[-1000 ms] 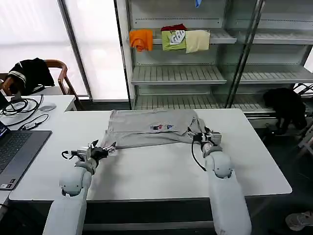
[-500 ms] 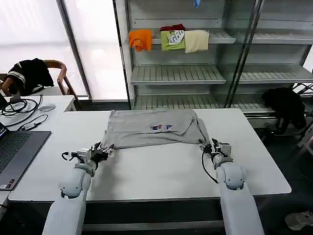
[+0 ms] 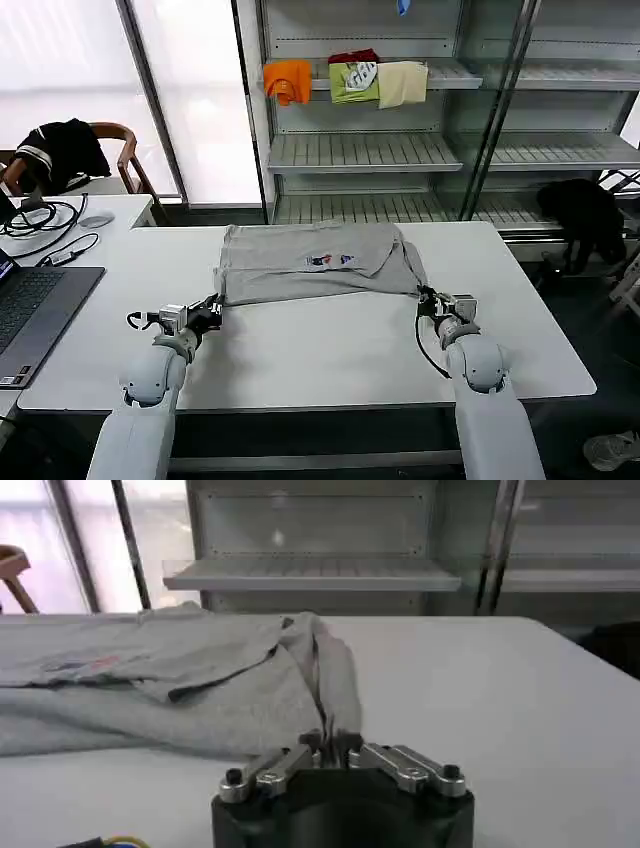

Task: Fold and organize the clothes.

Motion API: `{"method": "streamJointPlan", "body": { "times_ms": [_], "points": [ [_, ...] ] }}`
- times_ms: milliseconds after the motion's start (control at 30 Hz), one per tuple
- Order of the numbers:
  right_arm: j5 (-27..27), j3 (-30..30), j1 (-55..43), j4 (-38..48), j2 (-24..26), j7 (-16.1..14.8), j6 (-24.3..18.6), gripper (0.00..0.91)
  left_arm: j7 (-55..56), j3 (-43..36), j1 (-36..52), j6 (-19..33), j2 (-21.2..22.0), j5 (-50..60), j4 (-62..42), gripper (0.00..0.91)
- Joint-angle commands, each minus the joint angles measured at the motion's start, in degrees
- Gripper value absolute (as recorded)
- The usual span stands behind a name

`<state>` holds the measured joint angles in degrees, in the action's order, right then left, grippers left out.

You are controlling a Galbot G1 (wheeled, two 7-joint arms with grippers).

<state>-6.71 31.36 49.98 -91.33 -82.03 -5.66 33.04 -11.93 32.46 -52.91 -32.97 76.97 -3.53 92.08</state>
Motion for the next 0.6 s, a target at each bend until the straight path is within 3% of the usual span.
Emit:
{"method": "streamJointPlan", "body": {
  "times_ms": [33, 167, 200, 233, 333, 467, 600],
  "points": [
    [-3.3, 0.3, 0.5, -0.7, 0.2, 0.1, 0.2, 0.0, -0.3, 0.6, -0.2, 0.0, -0.1, -0.7, 0.9, 0.0],
    [-5.9, 0.8, 1.5, -2.1, 1.4, 0.9, 0.1, 0.0, -0.8, 1.5, -1.0, 0.6, -1.6, -1.6, 1.6, 0.0],
    [-5.9, 0.9, 1.5, -2.0, 1.6, 0.6, 0.1, 0.343, -0.7, 1.6, -1.3, 0.9, -2.1, -1.9, 1.6, 0.0],
    [-5.8, 1.0, 1.5, -2.0, 1.7, 0.3, 0.1, 0.907, -0.8, 1.7, -1.4, 1.0, -2.3, -2.0, 1.6, 0.0],
    [-5.2, 1.1, 0.8, -0.9, 1.5, 0.0, -0.2, 0.907, -1.2, 1.7, -1.7, 1.4, -2.3, -1.9, 1.5, 0.0],
    [-6.1, 1.5, -0.2, 1.2, 0.6, -2.9, -5.9, 0.907, -1.4, 1.5, -2.1, 1.9, -1.7, -1.6, 1.7, 0.0],
    [-6.1, 1.3, -1.1, 3.5, 0.1, -4.4, -7.3, 0.907, -1.8, 1.4, -2.3, 2.3, -1.6, -1.3, 1.6, 0.0]
  ]
}}
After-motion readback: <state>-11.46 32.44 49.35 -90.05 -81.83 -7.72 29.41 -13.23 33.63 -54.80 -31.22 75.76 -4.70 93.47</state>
